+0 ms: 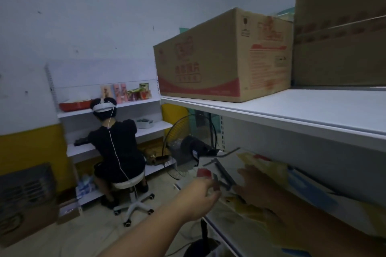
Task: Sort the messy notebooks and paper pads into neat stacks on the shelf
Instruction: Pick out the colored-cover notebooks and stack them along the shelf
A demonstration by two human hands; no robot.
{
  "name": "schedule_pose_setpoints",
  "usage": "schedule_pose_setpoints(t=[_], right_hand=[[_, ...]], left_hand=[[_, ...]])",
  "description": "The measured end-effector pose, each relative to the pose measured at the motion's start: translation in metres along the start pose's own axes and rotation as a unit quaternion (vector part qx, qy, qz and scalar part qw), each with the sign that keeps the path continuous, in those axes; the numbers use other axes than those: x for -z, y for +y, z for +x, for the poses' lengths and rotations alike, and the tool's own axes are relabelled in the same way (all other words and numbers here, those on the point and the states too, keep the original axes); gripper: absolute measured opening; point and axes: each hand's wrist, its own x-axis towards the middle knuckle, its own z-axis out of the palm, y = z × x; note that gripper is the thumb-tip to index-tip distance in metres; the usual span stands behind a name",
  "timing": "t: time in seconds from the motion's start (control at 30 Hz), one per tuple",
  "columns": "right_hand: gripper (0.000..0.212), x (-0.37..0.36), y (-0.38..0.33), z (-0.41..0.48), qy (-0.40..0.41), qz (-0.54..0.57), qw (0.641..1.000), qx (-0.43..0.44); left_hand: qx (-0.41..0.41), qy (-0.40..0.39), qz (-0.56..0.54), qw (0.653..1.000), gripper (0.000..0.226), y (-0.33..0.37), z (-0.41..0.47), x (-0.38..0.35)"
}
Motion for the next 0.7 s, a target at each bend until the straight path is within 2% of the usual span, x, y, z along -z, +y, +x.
schedule_pose_setpoints(t=[0.1,0.17,0.27,0.3,0.37,0.4,0.47,0.5,0.57,0.63,0.7], right_hand=[[0.046,-0.006,-0.003,0.014,0.002,-0.018,0.999,-0.034],[0.041,-0.009,-0.004,0.019,0.014,-0.014,0.998,-0.057],[0.022,-0.012,-0.006,0.024,0.04,-0.004,0.997,-0.073],[0.028,-0.013,-0.007,0.025,0.062,-0.009,0.995,-0.082],[0.039,-0.014,-0.011,0.024,0.144,-0.033,0.982,-0.118],[0.04,-0.016,-0.013,0.022,0.212,-0.04,0.969,-0.119],[0.042,-0.018,-0.022,0.016,0.333,-0.015,0.938,-0.095],[0.04,-0.019,-0.033,0.013,0.361,0.011,0.929,-0.085],[0.026,-0.023,-0.058,0.009,0.355,0.016,0.933,-0.053],[0.03,-0.031,-0.077,0.01,0.294,0.03,0.955,0.007],[0.035,-0.04,-0.08,0.01,0.211,0.086,0.973,0.017]], left_hand=[[-0.019,0.01,-0.023,1.0,0.034,-0.026,0.028,0.017],[-0.017,-0.002,-0.051,0.999,0.034,-0.045,0.048,0.023],[-0.009,-0.028,-0.171,0.985,0.03,-0.065,0.069,0.028],[-0.002,-0.043,-0.232,0.972,0.027,-0.069,0.075,0.03],[0.024,-0.095,-0.362,0.927,0.021,-0.072,0.085,0.038],[0.042,-0.13,-0.422,0.896,0.02,-0.072,0.089,0.042],[0.075,-0.203,-0.54,0.813,0.03,-0.07,0.096,0.045],[0.089,-0.235,-0.591,0.766,0.039,-0.069,0.098,0.043],[0.091,-0.27,-0.656,0.699,0.046,-0.066,0.102,0.032],[0.089,-0.263,-0.686,0.673,0.036,-0.064,0.102,0.024],[0.114,-0.225,-0.713,0.655,0.033,-0.067,0.106,0.018]])
